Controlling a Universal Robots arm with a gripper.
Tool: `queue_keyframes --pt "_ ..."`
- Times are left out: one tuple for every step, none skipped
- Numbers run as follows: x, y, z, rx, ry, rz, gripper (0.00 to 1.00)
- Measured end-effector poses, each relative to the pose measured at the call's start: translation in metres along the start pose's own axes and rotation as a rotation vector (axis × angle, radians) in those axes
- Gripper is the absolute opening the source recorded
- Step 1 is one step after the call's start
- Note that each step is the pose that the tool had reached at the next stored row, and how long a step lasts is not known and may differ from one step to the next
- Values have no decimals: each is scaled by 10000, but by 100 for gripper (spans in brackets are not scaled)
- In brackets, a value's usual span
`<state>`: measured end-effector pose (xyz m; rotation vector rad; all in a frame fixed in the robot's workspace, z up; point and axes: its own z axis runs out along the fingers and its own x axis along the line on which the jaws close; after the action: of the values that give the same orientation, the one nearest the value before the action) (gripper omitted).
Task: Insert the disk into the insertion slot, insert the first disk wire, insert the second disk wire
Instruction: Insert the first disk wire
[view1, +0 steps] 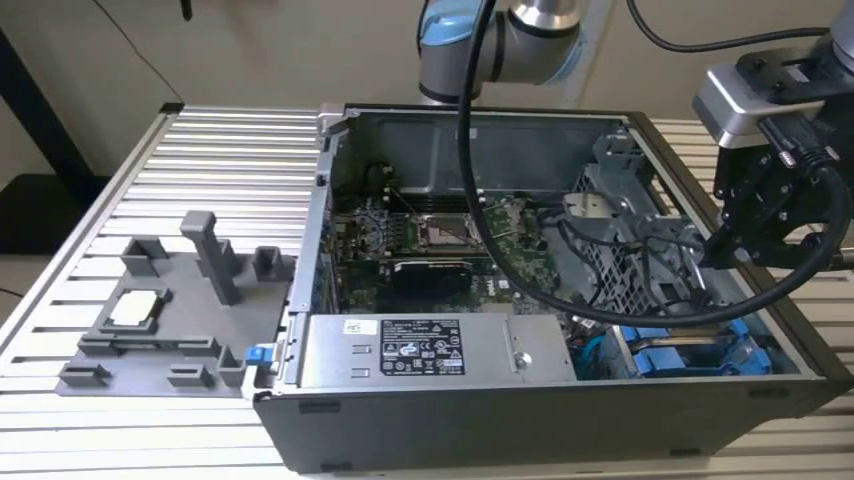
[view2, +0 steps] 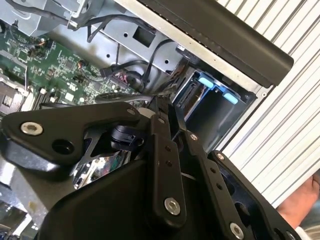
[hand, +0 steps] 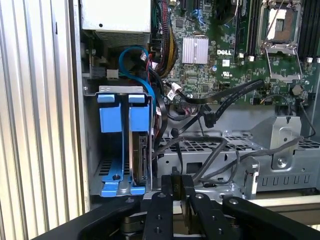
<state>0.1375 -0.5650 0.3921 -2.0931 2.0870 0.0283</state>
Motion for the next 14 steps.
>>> queue_keyframes --pt "0 0 0 -2 0 0 19" --pt "0 0 0 -4 0 0 19" --pt "0 0 0 -5 0 1 19" --pt "1 0 1 -6 10 -1 19" --pt "1 1 6 -7 59 -6 19" --pt "2 1 12 -7 110 -13 19" --pt "3 2 20 -8 153 -18 19" --pt "5 3 31 -8 186 -22 19" --pt "6 4 41 -8 218 -24 19" --pt "8 5 51 -8 249 -27 19" --pt "10 5 60 -9 286 -31 19" --pt "11 4 69 -9 324 -36 19" --pt "13 3 76 -10 365 -40 19" --pt "14 2 83 -10 407 -46 19"
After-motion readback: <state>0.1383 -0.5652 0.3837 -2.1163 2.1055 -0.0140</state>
